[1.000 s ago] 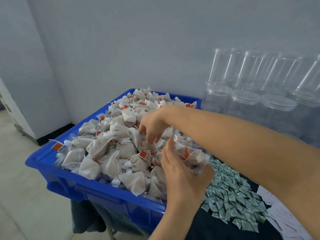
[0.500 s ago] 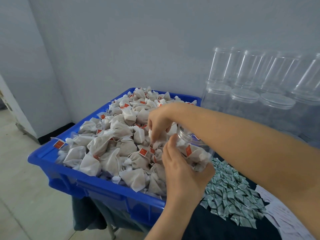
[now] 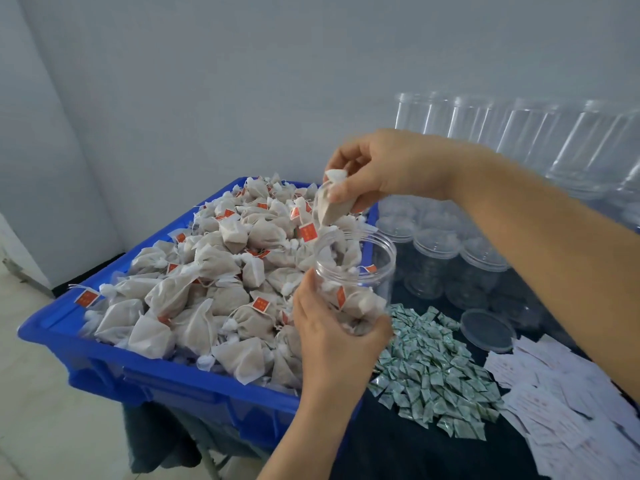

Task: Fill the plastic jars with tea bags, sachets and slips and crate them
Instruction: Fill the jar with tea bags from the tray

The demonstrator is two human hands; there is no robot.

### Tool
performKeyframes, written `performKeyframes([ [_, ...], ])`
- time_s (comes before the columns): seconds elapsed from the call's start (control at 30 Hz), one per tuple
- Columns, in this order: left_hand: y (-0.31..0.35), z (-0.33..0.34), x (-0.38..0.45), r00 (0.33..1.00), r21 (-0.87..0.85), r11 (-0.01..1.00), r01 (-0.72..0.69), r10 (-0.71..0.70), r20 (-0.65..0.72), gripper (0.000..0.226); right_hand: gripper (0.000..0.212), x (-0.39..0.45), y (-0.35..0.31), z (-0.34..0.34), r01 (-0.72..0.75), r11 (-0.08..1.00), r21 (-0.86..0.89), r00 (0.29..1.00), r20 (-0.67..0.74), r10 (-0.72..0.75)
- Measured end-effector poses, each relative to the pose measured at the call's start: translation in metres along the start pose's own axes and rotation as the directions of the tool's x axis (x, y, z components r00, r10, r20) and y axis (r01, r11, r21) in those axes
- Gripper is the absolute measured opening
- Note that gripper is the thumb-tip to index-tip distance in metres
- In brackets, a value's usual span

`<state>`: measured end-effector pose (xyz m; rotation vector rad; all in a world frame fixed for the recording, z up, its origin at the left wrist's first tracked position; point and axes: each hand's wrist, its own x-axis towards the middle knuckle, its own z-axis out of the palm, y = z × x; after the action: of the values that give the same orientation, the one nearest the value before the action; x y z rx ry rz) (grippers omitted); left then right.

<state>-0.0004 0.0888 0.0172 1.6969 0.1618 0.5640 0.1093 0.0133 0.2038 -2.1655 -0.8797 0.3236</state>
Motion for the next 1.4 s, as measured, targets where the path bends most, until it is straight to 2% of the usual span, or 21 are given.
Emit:
performKeyframes([
  [0.1,0.000,0.000,0.000,1.000,-0.005,1.000,0.003,-0.003,0.002,0.105,0.011,-0.018,0.012,0.000,-0.040,0.997,0.064,0.999,0.017,0.039],
  [0.17,0.000,0.000,0.000,1.000,-0.005,1.000,0.005,-0.005,0.007,0.104,0.011,-0.028,0.017,0.003,-0.067,0.997,0.045,0.998,0.007,0.067],
  [0.37,0.000,-0.001,-0.002,1.000,0.033,0.999,-0.023,0.022,0.019,0.099,0.014,-0.041,0.018,0.009,-0.065,0.990,-0.128,0.997,-0.044,0.060],
  [0.53,0.001,-0.002,-0.001,1.000,0.034,0.999,-0.019,0.018,0.018,0.097,0.013,-0.045,0.009,0.011,-0.043,0.914,-0.403,0.998,0.027,0.059],
  [0.77,-0.002,0.000,-0.001,0.998,0.084,0.995,-0.057,0.054,0.040,0.091,0.017,-0.057,0.001,-0.001,-0.033,0.890,-0.455,0.987,0.125,0.101],
  [0.93,-0.001,-0.001,-0.002,0.996,0.109,0.990,-0.084,0.079,0.044,0.094,0.015,-0.056,0.001,0.000,-0.095,0.868,-0.487,0.988,0.060,0.142],
  [1.13,0.001,-0.001,-0.003,0.995,0.092,0.992,-0.089,0.085,0.050,0.087,0.008,-0.050,0.000,0.015,-0.177,0.761,-0.624,0.984,-0.092,0.153],
  [1.23,0.000,0.000,-0.003,0.995,0.096,0.991,-0.090,0.086,0.051,0.090,0.020,-0.043,0.002,0.023,-0.216,0.718,-0.661,0.976,-0.133,0.171],
  [1.4,0.001,0.000,-0.003,0.996,0.087,0.994,-0.070,0.065,0.060,0.092,0.015,-0.037,0.002,0.030,-0.203,0.787,-0.583,0.979,-0.132,0.154],
])
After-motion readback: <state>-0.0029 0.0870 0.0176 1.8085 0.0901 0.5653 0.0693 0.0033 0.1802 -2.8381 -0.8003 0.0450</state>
